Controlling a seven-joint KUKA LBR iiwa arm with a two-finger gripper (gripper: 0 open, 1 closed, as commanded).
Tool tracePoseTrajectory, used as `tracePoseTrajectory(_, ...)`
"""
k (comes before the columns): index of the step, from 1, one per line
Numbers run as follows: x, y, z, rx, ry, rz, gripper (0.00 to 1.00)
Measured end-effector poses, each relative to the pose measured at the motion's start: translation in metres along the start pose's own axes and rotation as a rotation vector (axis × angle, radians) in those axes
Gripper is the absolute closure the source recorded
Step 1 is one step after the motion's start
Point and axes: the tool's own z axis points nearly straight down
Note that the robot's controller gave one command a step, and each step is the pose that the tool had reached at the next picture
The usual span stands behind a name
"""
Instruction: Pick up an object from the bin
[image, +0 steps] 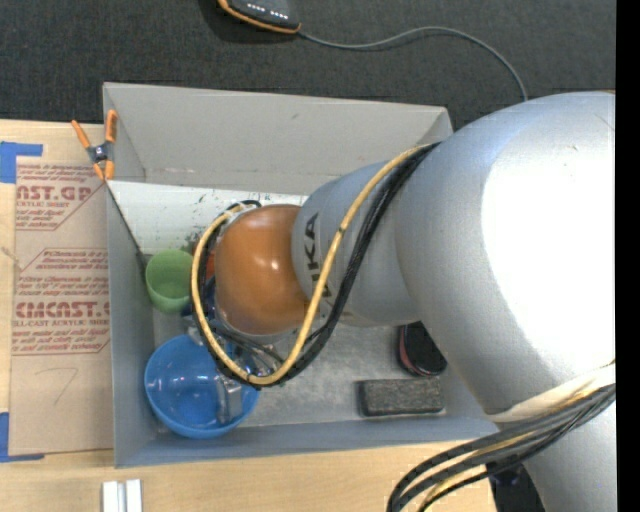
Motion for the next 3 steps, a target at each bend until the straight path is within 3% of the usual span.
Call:
tracePoseTrajectory(1,-0.013,-0.015,0.002,0.001,-0.006,-0.052,0.0)
tracePoseTrajectory(2,0.019,-0.002,0.004,0.001,-0.014,-0.352,0.0)
tracePoseTrajectory(3,-0.007,-0.015,0.007,-0.001,-0.01,-0.146,0.0)
